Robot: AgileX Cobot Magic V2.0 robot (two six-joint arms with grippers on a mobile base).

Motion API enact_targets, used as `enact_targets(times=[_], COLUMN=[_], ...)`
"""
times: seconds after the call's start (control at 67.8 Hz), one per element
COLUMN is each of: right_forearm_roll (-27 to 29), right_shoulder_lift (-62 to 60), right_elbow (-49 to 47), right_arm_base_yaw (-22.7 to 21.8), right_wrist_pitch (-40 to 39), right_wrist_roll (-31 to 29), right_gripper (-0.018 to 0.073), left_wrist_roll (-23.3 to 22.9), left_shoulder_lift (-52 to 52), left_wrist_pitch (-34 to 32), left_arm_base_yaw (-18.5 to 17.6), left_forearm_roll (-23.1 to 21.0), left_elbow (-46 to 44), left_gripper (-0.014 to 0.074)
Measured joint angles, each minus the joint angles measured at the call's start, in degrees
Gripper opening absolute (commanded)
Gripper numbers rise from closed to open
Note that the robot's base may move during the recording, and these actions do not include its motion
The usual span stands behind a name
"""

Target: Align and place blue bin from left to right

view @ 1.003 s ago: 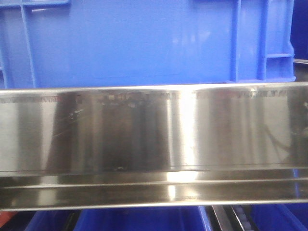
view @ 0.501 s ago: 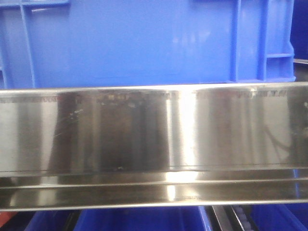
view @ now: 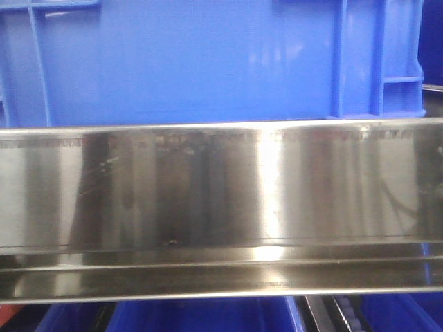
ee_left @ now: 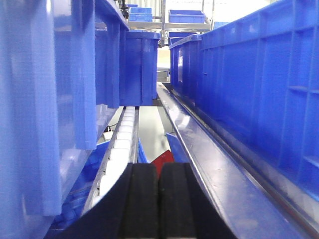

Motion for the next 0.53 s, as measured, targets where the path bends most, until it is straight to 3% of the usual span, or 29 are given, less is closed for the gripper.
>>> enact_targets(times=[0.531], right_forearm_roll=[0.0], right_shoulder_lift=[0.0], right_elbow=[0.0], right_arm_base_yaw=[0.0], right_wrist_pitch=[0.0], right_wrist_roll=[0.0], right_gripper=[-0.0163], left_wrist_roll=[0.0], left_shoulder_lift=[0.0], left_wrist_pitch=[0.1], left_arm_base_yaw=[0.0], left_forearm_roll=[0.0], left_elbow=[0.0], left_gripper=[-0.0111])
